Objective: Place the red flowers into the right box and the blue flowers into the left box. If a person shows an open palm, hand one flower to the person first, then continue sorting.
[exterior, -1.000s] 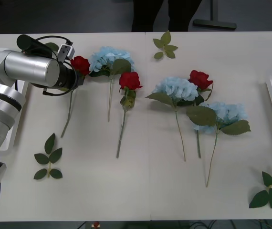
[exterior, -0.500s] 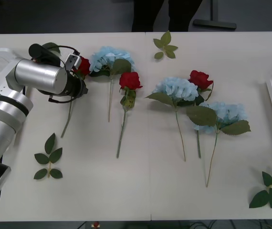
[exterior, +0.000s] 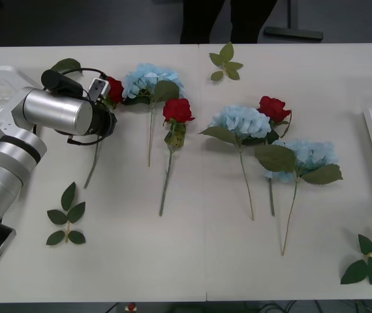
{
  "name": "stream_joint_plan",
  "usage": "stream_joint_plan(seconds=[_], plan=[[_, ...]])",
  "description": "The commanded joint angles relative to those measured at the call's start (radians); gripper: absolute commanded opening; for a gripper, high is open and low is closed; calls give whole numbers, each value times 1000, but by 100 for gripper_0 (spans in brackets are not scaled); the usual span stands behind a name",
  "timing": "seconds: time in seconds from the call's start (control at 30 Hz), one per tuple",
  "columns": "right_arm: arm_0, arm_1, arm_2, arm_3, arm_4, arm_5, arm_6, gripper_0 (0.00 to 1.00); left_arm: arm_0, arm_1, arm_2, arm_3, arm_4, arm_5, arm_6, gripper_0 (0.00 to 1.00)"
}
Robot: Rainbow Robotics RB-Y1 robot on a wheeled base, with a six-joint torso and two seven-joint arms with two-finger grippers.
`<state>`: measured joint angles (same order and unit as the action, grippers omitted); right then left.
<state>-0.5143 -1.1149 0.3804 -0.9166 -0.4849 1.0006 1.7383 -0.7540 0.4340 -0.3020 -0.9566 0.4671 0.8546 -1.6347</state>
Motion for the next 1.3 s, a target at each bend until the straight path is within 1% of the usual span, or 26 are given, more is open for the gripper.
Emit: stream_joint_plan(seconds=[0.03, 0.1, 0.17, 0.2, 0.33, 0.37, 0.43, 0.5, 0.53, 0.57, 0.7, 0.8, 0.9, 0.97, 1.03, 1.07, 1.1, 1.17, 1.23, 1.3], plan=[[-9, 6, -2, 13, 6, -13, -6, 0, -28, -9, -16, 9, 2, -3, -25, 0], [-9, 9, 0, 13, 11, -11, -9, 0, -28, -9, -16, 9, 7, -3, -24, 0], [-9, 9, 0, 12, 11, -11, -11, 35, -28, -9, -14, -2, 15, 0, -22, 0], [-9, 7, -2, 12, 9, -11, -9, 50, -27, -8, -6, -17, 19, 12, -21, 0], [-9, 9, 0, 8, 11, -11, -11, 74, -18, 8, 49, -131, 39, 119, -21, 0], [-10, 7, -2, 5, 9, -10, -9, 78, -14, 12, 60, -156, 42, 139, -21, 0], [-9, 7, -2, -4, 9, -7, -11, 90, 9, 38, 101, -264, 51, 221, -19, 0], [-10, 6, -2, -16, 9, -4, -9, 98, 30, 62, 133, -350, 62, 285, -19, 0], [-10, 3, -3, -28, 9, 1, -9, 100, 44, 75, 152, -407, 68, 325, -19, 0], [-9, 1, -3, -36, 9, 4, -8, 100, 51, 83, 159, -436, 79, 345, -21, 0], [-9, -13, -31, -97, -7, 62, -3, 100, 110, 137, 238, -633, 188, 435, -24, 0], [-9, -36, -74, -168, -67, 138, 1, 100, 157, 163, 288, -745, 265, 442, -27, 0], [-9, -59, -118, -248, -124, 210, 6, 100, 193, 177, 334, -817, 354, 440, -28, 0], [-9, -72, -149, -303, -159, 260, 7, 100, 211, 180, 346, -852, 429, 417, -28, 0], [-9, -82, -204, -380, -213, 334, 7, 100, 245, 180, 346, -896, 522, 345, -28, 0], [-9, -83, -219, -398, -228, 352, 6, 100, 254, 180, 345, -903, 555, 320, -30, 0], [-9, -83, -256, -439, -265, 395, 4, 100, 269, 180, 330, -903, 648, 254, -45, 0], [-9, -83, -295, -490, -305, 451, 1, 100, 283, 180, 308, -903, 752, 187, -90, 0], [-9, -83, -327, -541, -362, 501, -6, 100, 288, 173, 277, -903, 855, 138, -136, 0], [-9, -83, -336, -581, -409, 529, -17, 100, 294, 161, 261, -903, 932, 112, -174, 0]])
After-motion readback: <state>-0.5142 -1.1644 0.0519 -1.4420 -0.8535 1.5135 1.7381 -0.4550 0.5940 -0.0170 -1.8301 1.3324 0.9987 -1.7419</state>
